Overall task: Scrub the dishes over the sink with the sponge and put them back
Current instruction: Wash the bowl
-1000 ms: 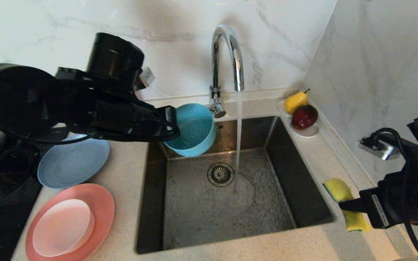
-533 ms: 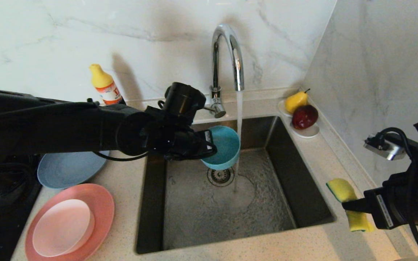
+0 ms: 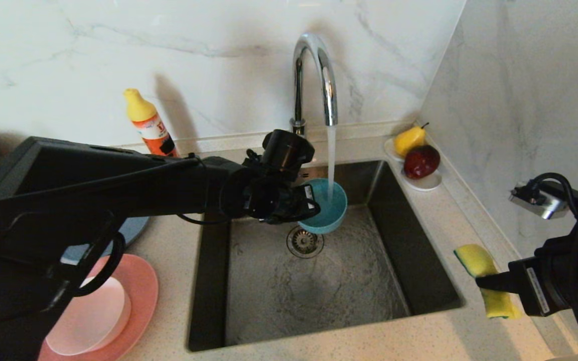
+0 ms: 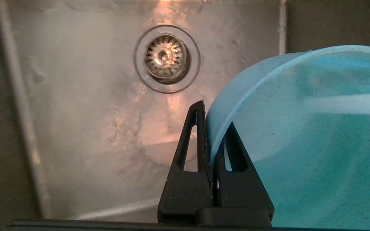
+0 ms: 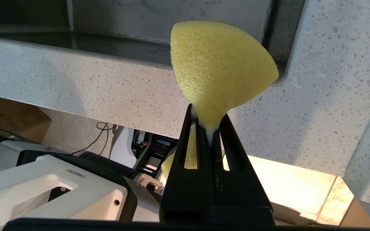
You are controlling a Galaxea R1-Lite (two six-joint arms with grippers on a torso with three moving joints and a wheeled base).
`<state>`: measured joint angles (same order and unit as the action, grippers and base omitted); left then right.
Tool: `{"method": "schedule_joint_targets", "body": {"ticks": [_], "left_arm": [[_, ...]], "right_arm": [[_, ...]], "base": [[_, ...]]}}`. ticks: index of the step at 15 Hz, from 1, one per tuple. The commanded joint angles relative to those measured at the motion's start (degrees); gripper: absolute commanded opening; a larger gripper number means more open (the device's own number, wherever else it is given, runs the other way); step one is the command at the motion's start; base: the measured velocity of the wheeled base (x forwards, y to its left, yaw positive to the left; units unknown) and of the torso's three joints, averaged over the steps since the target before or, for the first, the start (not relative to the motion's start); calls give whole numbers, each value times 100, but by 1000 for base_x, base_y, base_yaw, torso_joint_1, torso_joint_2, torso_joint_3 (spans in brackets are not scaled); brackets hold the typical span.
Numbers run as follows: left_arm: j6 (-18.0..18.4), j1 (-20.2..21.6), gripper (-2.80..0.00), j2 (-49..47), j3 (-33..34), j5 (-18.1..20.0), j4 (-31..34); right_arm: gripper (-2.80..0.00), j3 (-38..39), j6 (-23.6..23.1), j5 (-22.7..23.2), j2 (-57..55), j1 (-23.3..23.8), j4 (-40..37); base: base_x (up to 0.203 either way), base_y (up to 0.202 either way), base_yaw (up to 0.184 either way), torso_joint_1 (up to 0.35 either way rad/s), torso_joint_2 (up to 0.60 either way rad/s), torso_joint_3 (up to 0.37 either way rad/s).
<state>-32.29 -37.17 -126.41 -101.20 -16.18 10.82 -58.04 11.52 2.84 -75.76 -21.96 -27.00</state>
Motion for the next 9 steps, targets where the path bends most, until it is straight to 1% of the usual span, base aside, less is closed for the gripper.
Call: {"method": "schedule_joint_targets", "body": {"ticks": [1,9], "left_arm": [[-23,-44,-280,-254,-190,-17,-15],[-155,-45,-280,-191,-172,-17,52]], "right_arm": [[-280,-16,8,6,-26,-2,-15],[-280,-67,-1,-3,-44,-2,-7]], "base": [[0,0,0,0,0,0],[0,0,0,0,0,0]]}}
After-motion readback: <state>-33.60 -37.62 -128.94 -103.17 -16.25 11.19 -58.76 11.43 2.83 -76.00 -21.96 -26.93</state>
